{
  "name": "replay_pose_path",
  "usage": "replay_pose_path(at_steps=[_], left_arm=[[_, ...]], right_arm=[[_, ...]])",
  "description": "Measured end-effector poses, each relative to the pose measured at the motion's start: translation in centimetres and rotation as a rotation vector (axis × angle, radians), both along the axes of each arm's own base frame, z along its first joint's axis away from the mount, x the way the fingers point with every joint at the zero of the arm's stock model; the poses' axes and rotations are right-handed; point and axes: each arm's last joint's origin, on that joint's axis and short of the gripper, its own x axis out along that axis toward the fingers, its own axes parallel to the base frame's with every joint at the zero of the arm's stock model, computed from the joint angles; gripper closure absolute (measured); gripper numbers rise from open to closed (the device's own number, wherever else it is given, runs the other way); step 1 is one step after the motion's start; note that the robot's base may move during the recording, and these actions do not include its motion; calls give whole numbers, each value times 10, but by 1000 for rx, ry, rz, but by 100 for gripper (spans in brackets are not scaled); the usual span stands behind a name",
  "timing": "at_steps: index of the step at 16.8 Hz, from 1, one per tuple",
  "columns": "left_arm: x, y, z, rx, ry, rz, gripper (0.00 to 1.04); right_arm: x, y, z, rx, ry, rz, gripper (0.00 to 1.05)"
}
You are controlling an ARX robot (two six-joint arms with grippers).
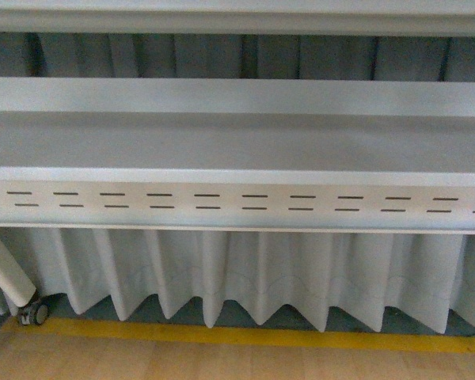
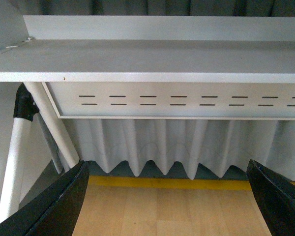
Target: Wind up and store yellow beetle toy
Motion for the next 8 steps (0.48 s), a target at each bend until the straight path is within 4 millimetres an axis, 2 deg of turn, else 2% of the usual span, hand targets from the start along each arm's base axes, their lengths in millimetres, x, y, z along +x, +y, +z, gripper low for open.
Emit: replay_pose_path(at_steps=[8], left_arm=[[0,0,0,0,0,0,7]], right_arm=[[0,0,0,0,0,0,7]])
